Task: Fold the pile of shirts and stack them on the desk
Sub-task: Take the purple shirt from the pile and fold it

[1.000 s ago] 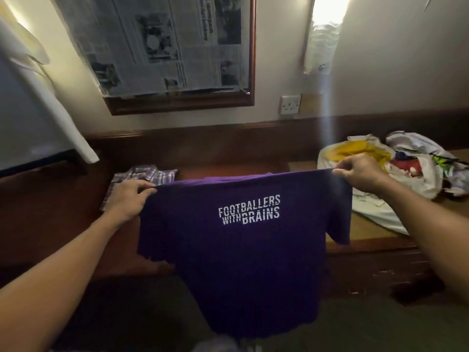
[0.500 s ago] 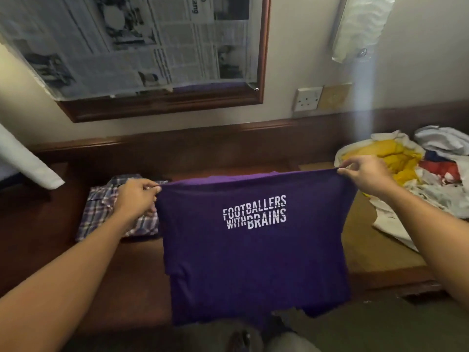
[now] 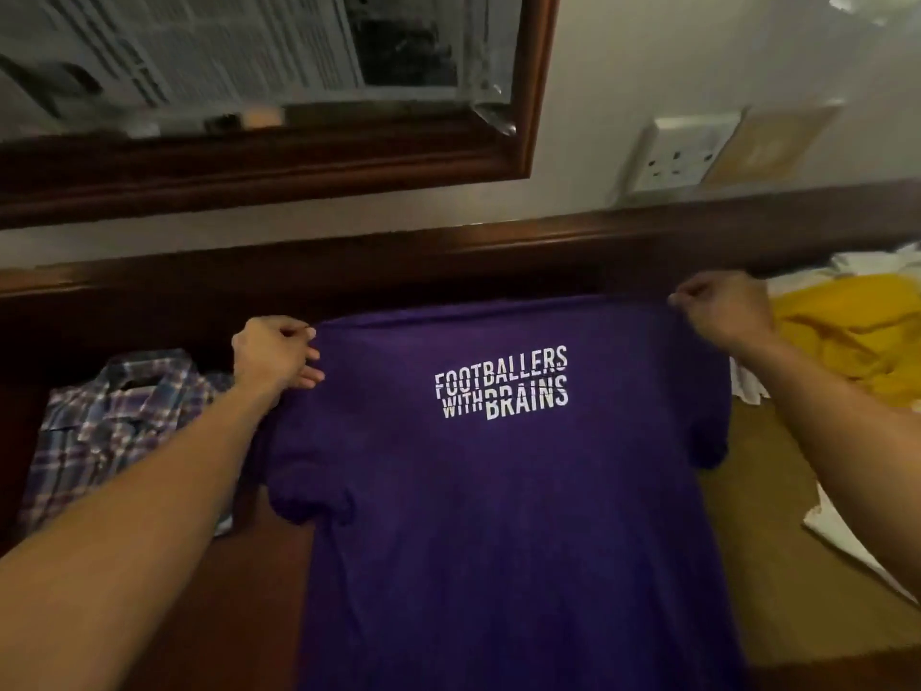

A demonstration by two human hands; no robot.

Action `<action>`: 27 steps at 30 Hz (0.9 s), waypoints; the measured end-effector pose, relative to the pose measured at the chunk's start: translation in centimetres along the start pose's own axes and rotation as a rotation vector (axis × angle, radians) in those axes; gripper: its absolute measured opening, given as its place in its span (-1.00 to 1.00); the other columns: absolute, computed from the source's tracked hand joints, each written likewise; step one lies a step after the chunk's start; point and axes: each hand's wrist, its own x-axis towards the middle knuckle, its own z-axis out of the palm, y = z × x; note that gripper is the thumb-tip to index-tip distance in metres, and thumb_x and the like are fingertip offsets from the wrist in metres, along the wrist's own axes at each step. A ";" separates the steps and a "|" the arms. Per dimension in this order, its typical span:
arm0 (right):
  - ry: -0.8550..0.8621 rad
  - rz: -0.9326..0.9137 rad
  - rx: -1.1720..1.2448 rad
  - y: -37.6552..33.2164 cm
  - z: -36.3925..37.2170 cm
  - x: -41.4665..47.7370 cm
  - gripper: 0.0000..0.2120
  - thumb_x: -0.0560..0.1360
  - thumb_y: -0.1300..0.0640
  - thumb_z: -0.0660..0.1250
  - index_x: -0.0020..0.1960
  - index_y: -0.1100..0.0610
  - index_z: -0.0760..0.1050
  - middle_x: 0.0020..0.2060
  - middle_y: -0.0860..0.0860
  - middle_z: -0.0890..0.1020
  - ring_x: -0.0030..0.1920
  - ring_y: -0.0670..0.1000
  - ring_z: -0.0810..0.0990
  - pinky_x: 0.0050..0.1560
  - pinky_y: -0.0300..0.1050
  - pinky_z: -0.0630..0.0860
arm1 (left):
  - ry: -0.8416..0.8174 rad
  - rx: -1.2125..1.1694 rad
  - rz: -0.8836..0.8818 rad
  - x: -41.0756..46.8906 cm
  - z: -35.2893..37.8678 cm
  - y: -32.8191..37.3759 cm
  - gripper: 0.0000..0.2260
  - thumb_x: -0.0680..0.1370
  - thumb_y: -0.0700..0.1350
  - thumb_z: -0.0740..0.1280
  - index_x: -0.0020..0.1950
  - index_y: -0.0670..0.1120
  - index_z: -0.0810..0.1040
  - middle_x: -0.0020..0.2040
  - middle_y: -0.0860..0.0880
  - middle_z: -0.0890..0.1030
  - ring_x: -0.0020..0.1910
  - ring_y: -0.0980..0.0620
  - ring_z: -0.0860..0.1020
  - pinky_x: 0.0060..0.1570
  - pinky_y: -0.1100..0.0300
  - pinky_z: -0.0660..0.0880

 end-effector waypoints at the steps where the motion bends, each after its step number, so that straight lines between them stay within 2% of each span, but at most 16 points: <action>1: -0.013 0.010 -0.022 0.5 1.3 0.8 -0.81 0.57 -0.02 0.40 0.08 0.06 0.67 0.06 0.11 0.71 0.11 0.19 0.63 0.00 -0.05 0.46 | 0.007 0.005 -0.004 0.6 1.4 -0.7 -0.91 0.65 -0.14 0.33 0.13 -0.07 0.58 -0.19 -0.18 0.67 -0.42 -0.11 0.66 -0.51 0.13 0.58; 6: -0.103 0.062 -0.095 2.6 7.1 2.8 -0.85 0.56 -0.07 0.38 0.05 -0.04 0.66 0.09 0.10 0.70 0.14 0.24 0.61 0.13 0.06 0.53 | 0.037 0.073 0.025 3.1 6.3 -4.3 -0.86 0.66 -0.14 0.30 0.18 -0.08 0.60 -0.16 -0.13 0.66 -0.41 -0.06 0.65 -0.42 0.09 0.61; 9: -0.117 0.047 -0.174 2.9 9.7 2.8 -0.85 0.57 -0.04 0.39 0.05 0.01 0.63 0.10 0.14 0.68 0.16 0.26 0.59 0.19 0.10 0.45 | 0.126 0.205 0.132 3.0 8.1 -6.0 -0.85 0.62 -0.12 0.32 0.16 -0.09 0.60 -0.13 -0.14 0.68 -0.29 -0.11 0.68 -0.18 -0.06 0.66; 11: -0.070 0.011 -0.245 2.8 10.8 2.3 -0.79 0.56 0.02 0.39 0.15 0.08 0.60 0.15 0.20 0.62 0.20 0.29 0.53 0.20 0.16 0.38 | 0.203 0.330 0.254 1.7 8.9 -6.5 -0.80 0.59 -0.15 0.37 0.20 -0.13 0.56 -0.02 -0.19 0.64 -0.10 -0.20 0.63 0.03 -0.05 0.58; 13: 0.051 -0.107 -0.293 2.7 11.2 1.5 -0.70 0.54 0.07 0.40 0.23 0.16 0.55 0.14 0.26 0.53 0.16 0.32 0.47 0.14 0.21 0.38 | 0.244 0.370 0.360 -0.5 9.8 -6.4 -0.71 0.56 -0.19 0.41 0.27 -0.14 0.51 0.14 -0.23 0.47 -0.05 -0.24 0.55 0.06 -0.09 0.52; 14: 0.110 -0.188 -0.302 2.4 11.4 1.0 -0.68 0.54 0.07 0.39 0.25 0.17 0.54 0.12 0.27 0.52 0.12 0.32 0.45 0.08 0.21 0.38 | 0.255 0.404 0.451 -1.4 10.2 -6.4 -0.69 0.55 -0.17 0.42 0.27 -0.12 0.50 0.16 -0.22 0.42 -0.03 -0.25 0.53 0.05 -0.14 0.52; 16: 0.123 -0.359 -0.319 1.8 11.8 -0.4 -0.61 0.57 -0.03 0.28 0.31 0.13 0.53 0.13 0.23 0.51 0.11 0.28 0.45 0.05 0.18 0.37 | 0.189 0.573 0.635 -2.9 10.9 -6.9 -0.65 0.57 -0.06 0.40 0.33 -0.07 0.50 0.22 -0.20 0.40 0.13 -0.27 0.48 0.16 -0.21 0.48; 18: -0.050 -0.479 -0.415 1.4 12.6 -1.7 -0.48 0.56 -0.19 0.15 0.43 0.02 0.47 0.33 0.18 0.48 0.29 0.26 0.42 0.21 0.24 0.33 | 0.002 0.813 0.709 -3.4 11.6 -8.3 -0.49 0.59 0.15 0.27 0.52 0.04 0.37 0.49 -0.19 0.30 0.43 -0.27 0.32 0.42 -0.28 0.24; 19: -0.187 -0.499 -0.480 1.4 13.1 -2.4 -0.41 0.56 -0.26 0.07 0.50 -0.05 0.38 0.47 0.14 0.38 0.44 0.24 0.33 0.32 0.30 0.26 | -0.102 0.911 0.693 -3.6 11.8 -9.0 -0.42 0.61 0.25 0.17 0.61 0.12 0.22 0.61 -0.14 0.14 0.56 -0.23 0.15 0.50 -0.31 0.07; 21: -0.381 -0.501 -0.568 1.9 14.1 -3.5 -0.31 0.55 -0.35 -0.12 0.62 -0.13 0.10 0.64 0.03 0.06 0.62 0.17 -0.02 0.48 0.38 0.01 | -0.220 0.988 0.643 -3.6 12.2 -10.5 -0.37 0.61 0.36 -0.05 0.64 0.24 -0.09 0.67 0.02 -0.20 0.64 -0.11 -0.18 0.48 -0.38 -0.15; 22: -0.408 -0.498 -0.563 2.3 14.4 -3.8 -0.30 0.55 -0.36 -0.19 0.64 -0.13 -0.01 0.65 -0.01 -0.05 0.63 0.14 -0.16 0.51 0.37 -0.10 | -0.238 0.975 0.622 -3.5 12.3 -10.9 -0.37 0.59 0.38 -0.10 0.63 0.26 -0.16 0.65 0.08 -0.29 0.63 -0.07 -0.26 0.46 -0.40 -0.19; 23: -0.397 -0.494 -0.527 2.5 14.3 -4.0 -0.31 0.56 -0.34 -0.21 0.64 -0.14 -0.03 0.65 -0.03 -0.09 0.63 0.10 -0.20 0.52 0.34 -0.15 | -0.247 0.960 0.602 -3.4 12.3 -10.7 -0.36 0.58 0.39 -0.10 0.63 0.27 -0.18 0.63 0.10 -0.32 0.62 -0.05 -0.30 0.45 -0.40 -0.22; 25: -0.284 -0.474 -0.396 2.6 13.6 -4.4 -0.40 0.62 -0.24 -0.08 0.62 -0.10 0.13 0.64 0.01 0.05 0.63 0.09 -0.03 0.54 0.28 -0.05 | -0.247 0.933 0.589 -3.1 12.4 -9.7 -0.36 0.59 0.36 0.03 0.63 0.24 -0.02 0.65 0.06 -0.26 0.62 -0.07 -0.27 0.45 -0.36 -0.23; 27: -0.086 -0.396 -0.236 3.3 12.3 -4.7 -0.53 0.64 -0.08 0.14 0.52 0.01 0.37 0.51 0.11 0.35 0.49 0.17 0.31 0.43 0.26 0.22 | -0.197 0.881 0.635 -3.3 12.8 -8.3 -0.45 0.61 0.23 0.23 0.57 0.13 0.25 0.67 -0.04 -0.10 0.64 -0.13 -0.15 0.48 -0.32 -0.19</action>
